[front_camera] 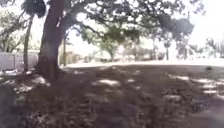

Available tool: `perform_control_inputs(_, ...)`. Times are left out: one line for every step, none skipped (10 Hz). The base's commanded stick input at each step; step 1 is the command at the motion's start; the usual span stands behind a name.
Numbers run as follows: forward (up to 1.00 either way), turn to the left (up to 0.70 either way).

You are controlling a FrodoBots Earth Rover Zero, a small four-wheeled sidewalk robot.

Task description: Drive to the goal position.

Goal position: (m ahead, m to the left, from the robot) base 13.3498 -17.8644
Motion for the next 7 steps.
perform_control_inputs(0.7, 0.0)
perform_control_inputs(0.7, 0.0)
perform_control_inputs(0.7, 0.0)
perform_control_inputs(0.7, 0.0)
perform_control_inputs(0.7, 0.0)
perform_control_inputs(0.7, 0.0)
perform_control_inputs(0.7, 0.0)
